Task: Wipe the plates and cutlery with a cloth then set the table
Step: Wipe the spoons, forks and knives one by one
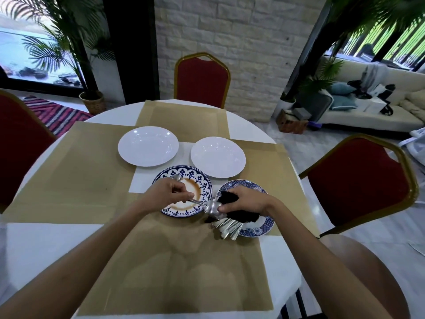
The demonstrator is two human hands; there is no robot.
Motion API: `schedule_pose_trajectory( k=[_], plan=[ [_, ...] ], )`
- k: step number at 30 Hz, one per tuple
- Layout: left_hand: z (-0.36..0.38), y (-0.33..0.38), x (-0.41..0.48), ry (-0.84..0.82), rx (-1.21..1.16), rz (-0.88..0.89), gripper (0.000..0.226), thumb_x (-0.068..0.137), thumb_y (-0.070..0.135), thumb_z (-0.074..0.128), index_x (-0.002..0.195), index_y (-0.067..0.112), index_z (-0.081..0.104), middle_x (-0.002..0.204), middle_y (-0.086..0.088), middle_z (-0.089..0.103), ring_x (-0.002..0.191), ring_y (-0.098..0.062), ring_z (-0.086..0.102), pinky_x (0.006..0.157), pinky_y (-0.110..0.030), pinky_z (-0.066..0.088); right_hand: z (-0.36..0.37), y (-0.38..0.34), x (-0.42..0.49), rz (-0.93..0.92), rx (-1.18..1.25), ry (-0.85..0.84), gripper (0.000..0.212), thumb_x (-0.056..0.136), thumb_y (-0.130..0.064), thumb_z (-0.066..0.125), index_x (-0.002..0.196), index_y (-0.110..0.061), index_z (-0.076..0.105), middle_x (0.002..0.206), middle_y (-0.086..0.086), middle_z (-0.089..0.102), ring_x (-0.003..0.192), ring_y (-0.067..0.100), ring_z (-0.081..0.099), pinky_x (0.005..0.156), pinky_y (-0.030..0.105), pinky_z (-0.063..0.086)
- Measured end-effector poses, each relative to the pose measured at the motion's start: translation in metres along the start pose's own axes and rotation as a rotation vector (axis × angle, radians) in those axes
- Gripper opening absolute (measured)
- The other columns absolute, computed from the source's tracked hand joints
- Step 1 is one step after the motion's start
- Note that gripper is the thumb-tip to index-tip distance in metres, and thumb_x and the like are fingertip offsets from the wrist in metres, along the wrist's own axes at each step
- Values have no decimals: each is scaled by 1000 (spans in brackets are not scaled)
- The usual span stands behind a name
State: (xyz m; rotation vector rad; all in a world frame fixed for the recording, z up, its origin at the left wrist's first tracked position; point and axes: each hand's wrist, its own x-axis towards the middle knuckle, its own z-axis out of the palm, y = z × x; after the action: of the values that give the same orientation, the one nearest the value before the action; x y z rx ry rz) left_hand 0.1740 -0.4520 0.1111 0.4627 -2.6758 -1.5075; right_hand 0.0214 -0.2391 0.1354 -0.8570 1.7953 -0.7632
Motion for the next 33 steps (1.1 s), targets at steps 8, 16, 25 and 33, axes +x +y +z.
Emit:
schedule_pose_trajectory(
  k=[8,16,25,33],
  plan=[
    [29,14,16,402,-588,-349,57,86,34,68,129,14,35,107,-6,62,79,-16,68,60,-25,51,23,7,7,-79,299,225,11,88,-18,70,84,-13,61,75,7,65,56,14,58,50,23,47],
    [60,20,15,310,-478,-347,19,89,26,63,101,11,65,95,-2,66,92,-16,59,74,-23,40,53,20,27,-92,245,465,22,81,-26,76,93,-13,63,76,-1,65,64,9,59,59,25,46],
    [42,15,2,201,-518,-288,8,98,23,50,93,20,55,87,-11,66,83,-30,67,72,-45,52,27,17,18,-108,460,830,24,87,-10,68,105,-24,60,86,3,65,67,17,60,59,29,47],
    [62,34,-7,-60,-533,-226,20,85,8,68,97,21,58,89,0,70,67,-14,66,52,-24,54,26,7,32,-210,-120,900,26,86,-19,69,112,-22,72,98,1,58,91,15,56,79,28,46]
  ],
)
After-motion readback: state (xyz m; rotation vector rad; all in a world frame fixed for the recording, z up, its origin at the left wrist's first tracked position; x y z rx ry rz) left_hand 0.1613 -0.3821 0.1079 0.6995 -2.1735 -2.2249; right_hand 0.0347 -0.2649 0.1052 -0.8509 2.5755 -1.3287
